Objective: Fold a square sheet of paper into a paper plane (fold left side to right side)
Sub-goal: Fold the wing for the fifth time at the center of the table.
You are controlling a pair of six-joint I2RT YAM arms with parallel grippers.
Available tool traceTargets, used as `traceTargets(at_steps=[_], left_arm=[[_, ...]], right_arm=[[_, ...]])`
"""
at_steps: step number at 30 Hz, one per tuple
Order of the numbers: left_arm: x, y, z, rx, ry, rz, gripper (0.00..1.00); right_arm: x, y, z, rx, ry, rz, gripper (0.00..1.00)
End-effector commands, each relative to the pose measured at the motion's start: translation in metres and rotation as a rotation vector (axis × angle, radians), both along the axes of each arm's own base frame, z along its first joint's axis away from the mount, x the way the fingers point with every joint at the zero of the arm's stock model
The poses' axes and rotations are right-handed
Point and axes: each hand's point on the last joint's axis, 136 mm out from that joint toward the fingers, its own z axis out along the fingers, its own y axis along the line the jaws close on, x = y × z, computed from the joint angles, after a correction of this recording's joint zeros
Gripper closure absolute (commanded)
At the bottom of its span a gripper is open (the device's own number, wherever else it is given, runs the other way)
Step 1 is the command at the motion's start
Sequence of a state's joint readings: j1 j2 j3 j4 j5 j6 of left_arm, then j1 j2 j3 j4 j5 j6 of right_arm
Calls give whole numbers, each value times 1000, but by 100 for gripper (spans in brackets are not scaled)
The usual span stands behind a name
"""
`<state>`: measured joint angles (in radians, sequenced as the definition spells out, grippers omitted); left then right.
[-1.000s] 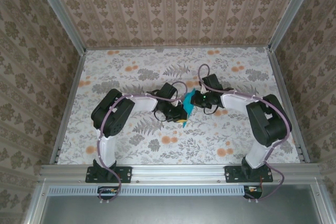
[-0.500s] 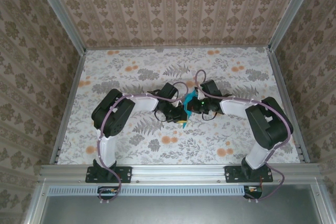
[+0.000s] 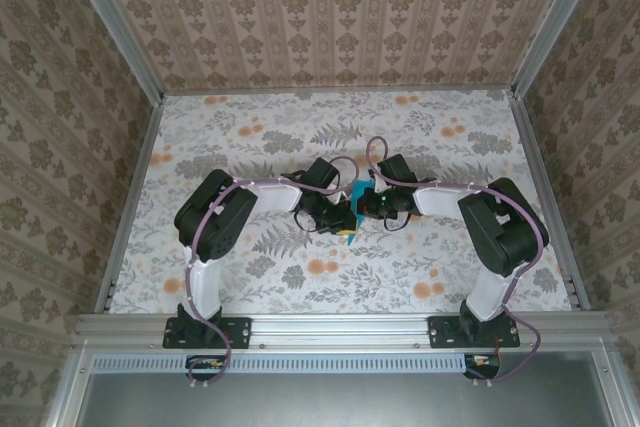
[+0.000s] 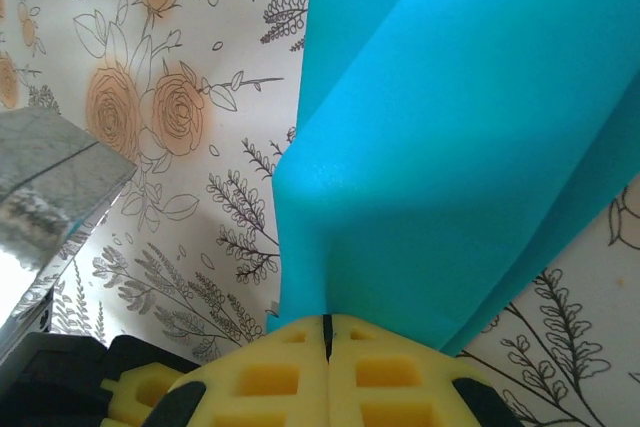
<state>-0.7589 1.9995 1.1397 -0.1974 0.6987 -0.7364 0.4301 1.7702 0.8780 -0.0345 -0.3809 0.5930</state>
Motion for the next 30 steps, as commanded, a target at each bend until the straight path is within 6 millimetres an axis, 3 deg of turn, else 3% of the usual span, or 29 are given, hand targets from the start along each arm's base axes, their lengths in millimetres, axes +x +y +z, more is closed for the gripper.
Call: traceTargets(at_steps=[1, 19, 30], left_arm=[[-22, 24, -35, 152, 85, -9, 92], [-25, 26, -40, 160, 96, -7, 92], [-27, 27, -42, 165, 102, -5, 93]], right_arm=[[3, -10, -12, -74, 11, 1, 93], [11, -31, -22, -89, -5, -58, 94], [26, -42, -18, -56, -29, -95, 94]])
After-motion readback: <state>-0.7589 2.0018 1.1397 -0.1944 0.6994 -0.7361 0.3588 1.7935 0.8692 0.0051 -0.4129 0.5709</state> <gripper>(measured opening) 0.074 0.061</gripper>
